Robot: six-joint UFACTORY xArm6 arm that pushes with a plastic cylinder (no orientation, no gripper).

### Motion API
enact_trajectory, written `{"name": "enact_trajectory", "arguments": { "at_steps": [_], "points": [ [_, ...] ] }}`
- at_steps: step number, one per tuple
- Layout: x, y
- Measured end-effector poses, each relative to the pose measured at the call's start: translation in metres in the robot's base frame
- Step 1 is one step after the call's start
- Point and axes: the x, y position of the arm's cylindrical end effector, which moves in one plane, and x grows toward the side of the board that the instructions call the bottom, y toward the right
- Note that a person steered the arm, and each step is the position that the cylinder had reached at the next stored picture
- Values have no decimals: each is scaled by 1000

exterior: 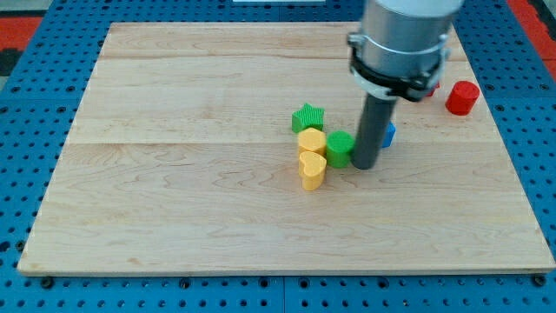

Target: Place the green and yellow blocks together

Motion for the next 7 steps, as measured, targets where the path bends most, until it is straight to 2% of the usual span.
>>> {"name": "enact_trajectory", "arguments": {
  "at_steps": [1,2,4,5,7],
  "points": [
    [-16,-14],
    [-5,5],
    [46,43],
    [47,-15],
    [67,-60]
  ]
}}
